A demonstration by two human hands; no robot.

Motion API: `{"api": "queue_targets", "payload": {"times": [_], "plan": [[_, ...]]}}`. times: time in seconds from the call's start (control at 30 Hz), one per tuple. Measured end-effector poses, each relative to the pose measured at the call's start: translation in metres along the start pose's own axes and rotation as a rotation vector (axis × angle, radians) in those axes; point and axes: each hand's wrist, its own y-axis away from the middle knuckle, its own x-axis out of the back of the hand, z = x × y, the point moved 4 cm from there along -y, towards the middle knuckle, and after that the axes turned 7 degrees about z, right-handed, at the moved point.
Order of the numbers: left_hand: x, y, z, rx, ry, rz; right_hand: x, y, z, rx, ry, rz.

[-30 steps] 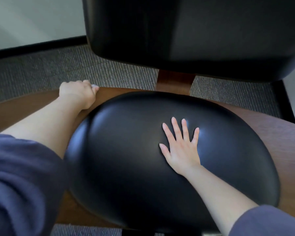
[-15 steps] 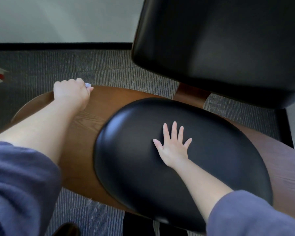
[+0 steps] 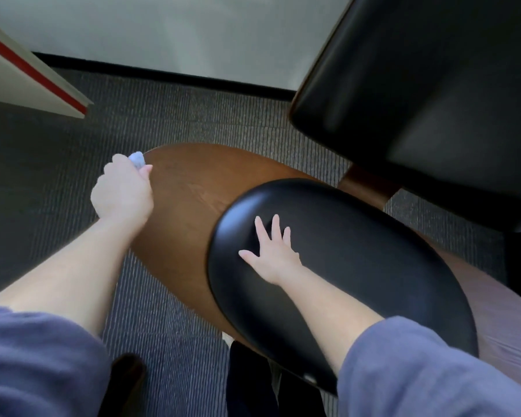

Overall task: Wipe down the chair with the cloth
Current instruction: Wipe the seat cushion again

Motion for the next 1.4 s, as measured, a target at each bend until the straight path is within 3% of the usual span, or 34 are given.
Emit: {"api": "queue_targets", "payload": {"times": [0.2,0.33,0.47,0.6,0.77,0.87,1.0,1.07,1.2,1.3,1.4], "plan": [[-0.020,0.085,-0.046,0.469,0.361,-0.090,-0.013,0.008,-0.007,0.007,0.062,0.006],[-0.051,0.142,-0.051,0.662,0.500,-0.137,-0.024,0.015,-0.007,0.046,0.156,0.017],[-0.065,0.165,-0.052,0.743,0.552,-0.177,-0.033,0.025,0.001,0.096,0.229,0.030],[-0.074,0.176,-0.067,0.764,0.556,-0.376,-0.039,0.038,0.009,0.104,0.198,-0.017],[-0.052,0.200,-0.083,0.730,0.378,-0.568,-0.030,0.066,0.021,0.082,0.036,-0.102],[-0.036,0.209,-0.059,0.669,0.680,-0.698,-0.022,0.082,0.028,-0.045,-0.220,-0.118],[-0.006,0.208,-0.003,0.640,1.085,-1.045,-0.007,0.095,0.032,-0.216,-0.657,-0.144],[0.004,0.204,0.026,0.577,1.166,-1.164,0.002,0.095,0.037,-0.263,-0.900,-0.188],[-0.004,0.194,0.065,0.504,1.093,-1.199,0.022,0.084,0.055,-0.248,-1.339,-0.178],[-0.023,0.189,0.079,0.470,0.987,-1.198,0.026,0.076,0.066,-0.215,-1.368,-0.149],[-0.044,0.182,0.083,0.308,0.714,-1.020,0.035,0.067,0.081,-0.331,-1.257,0.142]]}}
